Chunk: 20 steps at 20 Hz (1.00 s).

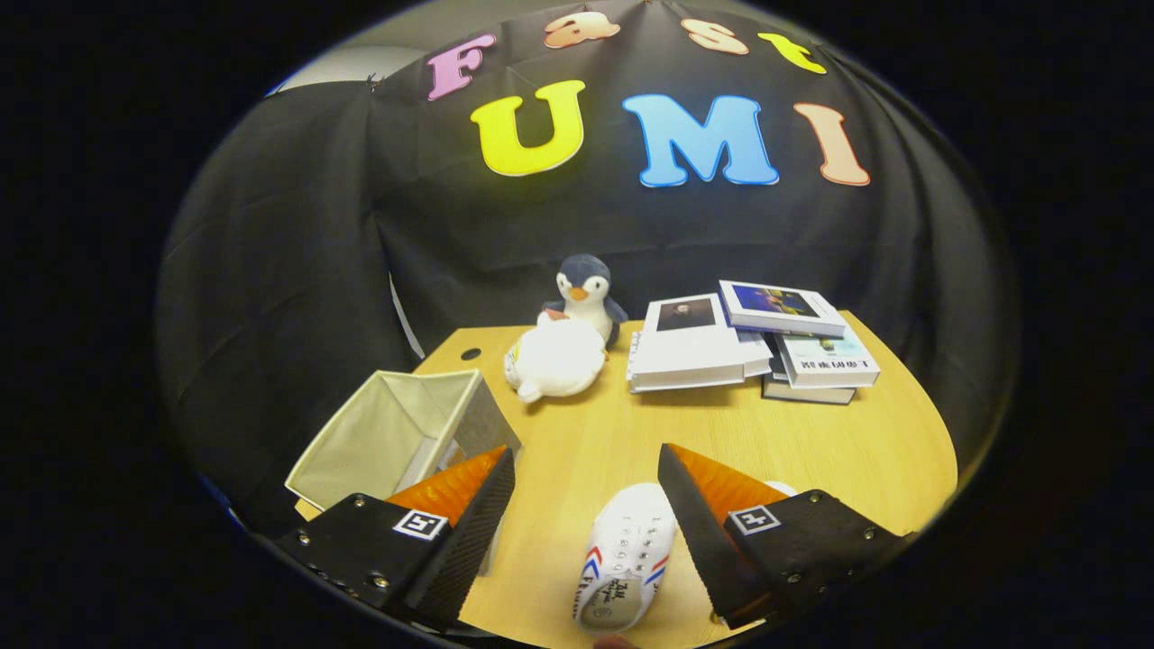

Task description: Open the storage box then place both shoes into the box .Put the left shoe in first, then the right shoe, with the right side of both shoes facing outward in a uniform manner.

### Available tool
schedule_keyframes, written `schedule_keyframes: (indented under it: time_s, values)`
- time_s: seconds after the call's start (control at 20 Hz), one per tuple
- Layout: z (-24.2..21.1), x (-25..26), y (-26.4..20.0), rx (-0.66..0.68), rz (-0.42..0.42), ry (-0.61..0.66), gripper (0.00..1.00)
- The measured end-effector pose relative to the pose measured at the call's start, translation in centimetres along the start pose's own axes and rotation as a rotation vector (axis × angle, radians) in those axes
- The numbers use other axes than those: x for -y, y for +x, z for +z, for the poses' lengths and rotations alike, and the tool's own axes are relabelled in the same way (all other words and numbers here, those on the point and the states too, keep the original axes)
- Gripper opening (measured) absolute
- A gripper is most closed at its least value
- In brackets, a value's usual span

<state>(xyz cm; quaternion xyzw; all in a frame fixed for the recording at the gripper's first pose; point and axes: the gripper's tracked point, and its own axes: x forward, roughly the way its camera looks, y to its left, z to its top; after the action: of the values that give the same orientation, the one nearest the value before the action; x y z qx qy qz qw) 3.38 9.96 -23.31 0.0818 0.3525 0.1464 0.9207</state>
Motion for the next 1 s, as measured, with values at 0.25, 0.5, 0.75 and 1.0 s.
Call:
schedule_keyframes:
  time_s: [0.25, 0.5, 0.75, 1.0]
  values:
    - [-4.6, 2.4, 0.9, -0.104, -0.032, 0.023, 0.98]
    - [-9.0, 4.4, 1.0, -0.222, -0.062, 0.002, 0.98]
    - [-12.8, 4.7, 1.7, -0.32, -0.05, 0.045, 0.98]
    - [-16.0, 5.3, 2.1, -0.411, -0.054, 0.018, 0.95]
